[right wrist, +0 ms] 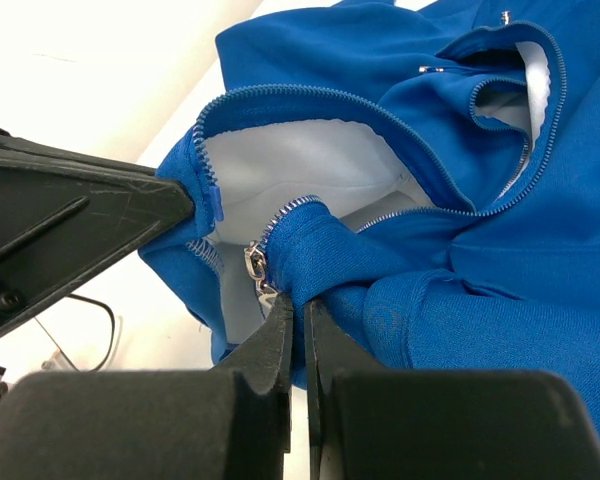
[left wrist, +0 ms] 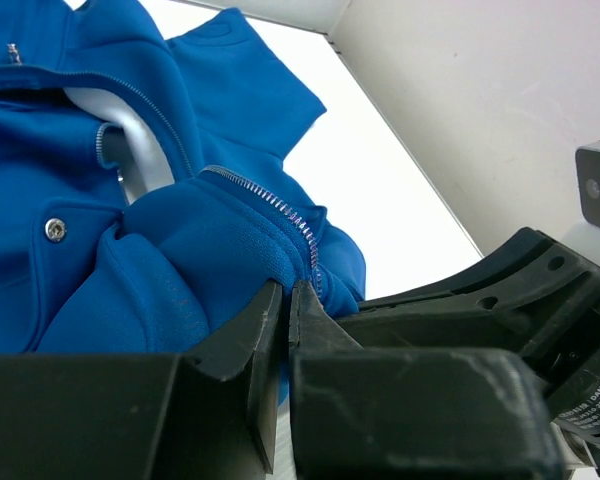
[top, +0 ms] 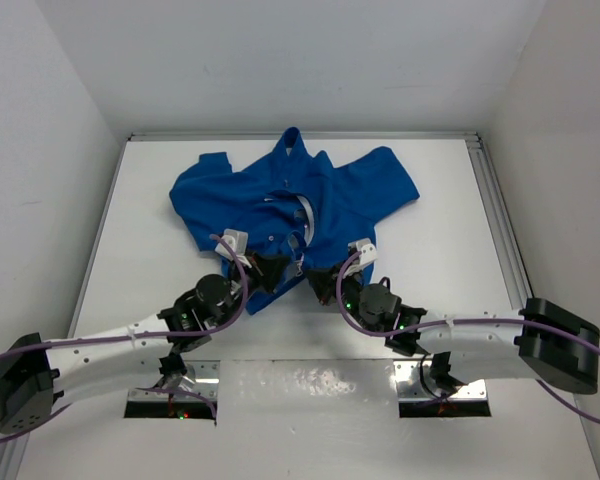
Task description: Zip up the jacket
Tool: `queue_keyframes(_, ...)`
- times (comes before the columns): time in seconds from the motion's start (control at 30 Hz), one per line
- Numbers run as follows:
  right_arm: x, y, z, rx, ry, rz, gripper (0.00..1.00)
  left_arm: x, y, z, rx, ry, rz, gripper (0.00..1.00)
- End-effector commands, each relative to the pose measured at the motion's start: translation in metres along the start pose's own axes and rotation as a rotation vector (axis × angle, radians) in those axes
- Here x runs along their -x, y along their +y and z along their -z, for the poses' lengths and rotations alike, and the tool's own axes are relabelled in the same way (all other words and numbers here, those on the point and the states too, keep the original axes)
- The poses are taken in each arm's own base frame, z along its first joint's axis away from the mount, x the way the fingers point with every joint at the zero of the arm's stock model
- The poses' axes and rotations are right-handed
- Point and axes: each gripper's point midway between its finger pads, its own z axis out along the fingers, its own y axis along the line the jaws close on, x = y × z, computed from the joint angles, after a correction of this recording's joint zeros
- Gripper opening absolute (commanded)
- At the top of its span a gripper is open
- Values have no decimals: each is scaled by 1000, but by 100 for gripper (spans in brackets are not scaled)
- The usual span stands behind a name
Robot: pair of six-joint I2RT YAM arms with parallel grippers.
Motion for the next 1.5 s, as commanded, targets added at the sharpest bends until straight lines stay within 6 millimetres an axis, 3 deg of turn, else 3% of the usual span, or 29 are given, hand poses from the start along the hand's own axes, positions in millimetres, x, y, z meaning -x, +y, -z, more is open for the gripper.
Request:
queue_keyframes(0.0, 26, 21, -2, 57, -69, -61, 0, 12, -19, -1, -72, -45, 20, 0)
queue_keyframes(1.47, 32, 18, -2, 33, -87, -19, 0, -10, -12, -2, -64, 16, 1, 0)
